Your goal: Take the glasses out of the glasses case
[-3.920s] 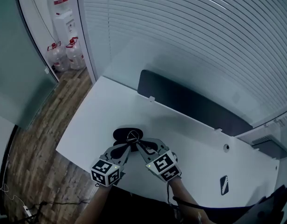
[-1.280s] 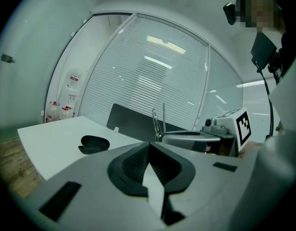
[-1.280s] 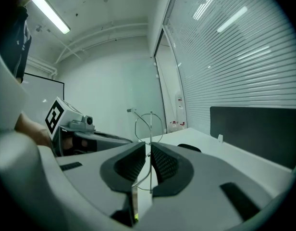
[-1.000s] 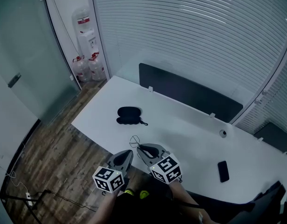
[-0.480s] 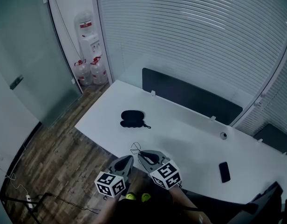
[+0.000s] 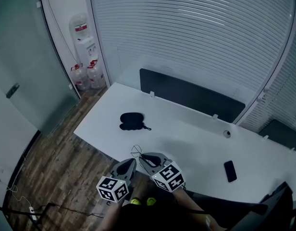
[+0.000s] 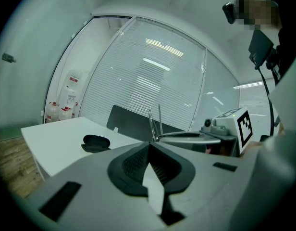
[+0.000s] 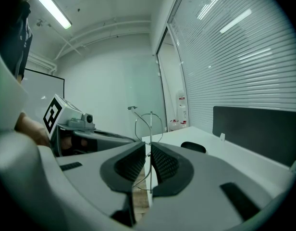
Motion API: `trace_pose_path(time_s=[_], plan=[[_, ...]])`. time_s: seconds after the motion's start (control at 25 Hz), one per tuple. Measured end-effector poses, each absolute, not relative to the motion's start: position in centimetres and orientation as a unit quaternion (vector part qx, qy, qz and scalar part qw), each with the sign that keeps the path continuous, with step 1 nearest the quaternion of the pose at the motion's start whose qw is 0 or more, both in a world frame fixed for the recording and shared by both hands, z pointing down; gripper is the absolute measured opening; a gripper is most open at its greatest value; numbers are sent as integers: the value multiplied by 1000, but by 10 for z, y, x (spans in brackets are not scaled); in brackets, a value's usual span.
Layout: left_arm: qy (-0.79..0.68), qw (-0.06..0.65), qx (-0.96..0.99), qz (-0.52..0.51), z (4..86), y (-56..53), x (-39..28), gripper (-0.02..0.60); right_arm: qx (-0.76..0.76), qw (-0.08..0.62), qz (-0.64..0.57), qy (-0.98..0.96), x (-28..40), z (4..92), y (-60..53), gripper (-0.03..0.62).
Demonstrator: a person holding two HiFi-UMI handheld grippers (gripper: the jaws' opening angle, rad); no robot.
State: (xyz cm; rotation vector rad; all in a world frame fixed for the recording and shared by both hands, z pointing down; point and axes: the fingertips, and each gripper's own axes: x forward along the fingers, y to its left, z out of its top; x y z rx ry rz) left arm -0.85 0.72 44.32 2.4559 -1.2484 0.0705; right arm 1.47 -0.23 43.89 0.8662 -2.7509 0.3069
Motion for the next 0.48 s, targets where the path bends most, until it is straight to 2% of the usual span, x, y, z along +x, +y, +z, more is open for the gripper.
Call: trace_pose_path(time_s=[0.48], plan=[[-444, 189, 875, 26, 443, 5, -4, 9, 293, 120, 104, -943, 17, 440, -5, 44]])
